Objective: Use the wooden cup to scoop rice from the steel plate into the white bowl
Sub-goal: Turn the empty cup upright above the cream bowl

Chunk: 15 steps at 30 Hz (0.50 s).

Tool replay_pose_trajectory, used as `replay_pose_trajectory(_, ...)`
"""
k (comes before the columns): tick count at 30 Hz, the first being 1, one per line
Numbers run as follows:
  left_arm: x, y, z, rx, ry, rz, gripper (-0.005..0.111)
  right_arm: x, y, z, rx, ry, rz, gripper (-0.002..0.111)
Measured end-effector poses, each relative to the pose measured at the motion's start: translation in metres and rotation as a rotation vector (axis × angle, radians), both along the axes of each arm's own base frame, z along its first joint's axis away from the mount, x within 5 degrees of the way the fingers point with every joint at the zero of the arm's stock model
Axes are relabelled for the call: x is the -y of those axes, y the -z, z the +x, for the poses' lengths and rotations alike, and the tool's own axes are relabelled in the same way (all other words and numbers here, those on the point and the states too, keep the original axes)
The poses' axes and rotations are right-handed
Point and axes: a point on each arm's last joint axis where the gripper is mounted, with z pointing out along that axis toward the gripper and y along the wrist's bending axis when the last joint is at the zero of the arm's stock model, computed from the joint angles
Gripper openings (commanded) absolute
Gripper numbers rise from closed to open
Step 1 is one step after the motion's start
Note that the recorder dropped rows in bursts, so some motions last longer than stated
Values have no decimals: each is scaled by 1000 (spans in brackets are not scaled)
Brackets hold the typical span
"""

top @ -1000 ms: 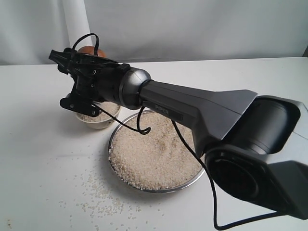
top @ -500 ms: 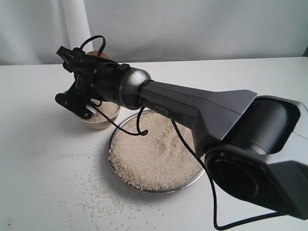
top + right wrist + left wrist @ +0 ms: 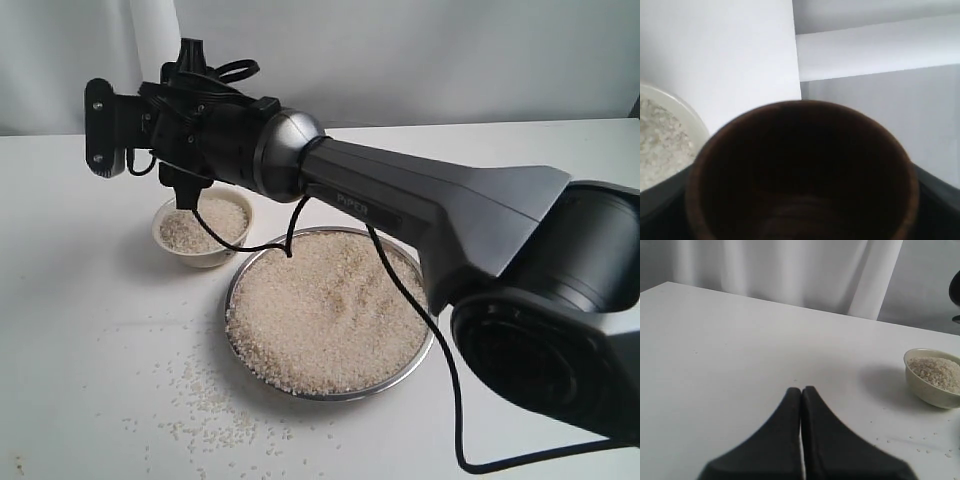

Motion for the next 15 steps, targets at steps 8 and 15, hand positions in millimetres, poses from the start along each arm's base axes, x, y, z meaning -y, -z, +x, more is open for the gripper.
replay_pose_trajectory(8, 0, 0, 0, 0, 0, 0, 0, -2, 3, -3, -99, 52, 126, 0)
replay_pose_trajectory(15, 0, 0, 0, 0, 0, 0, 0, -3, 4, -5, -157, 111, 227, 0)
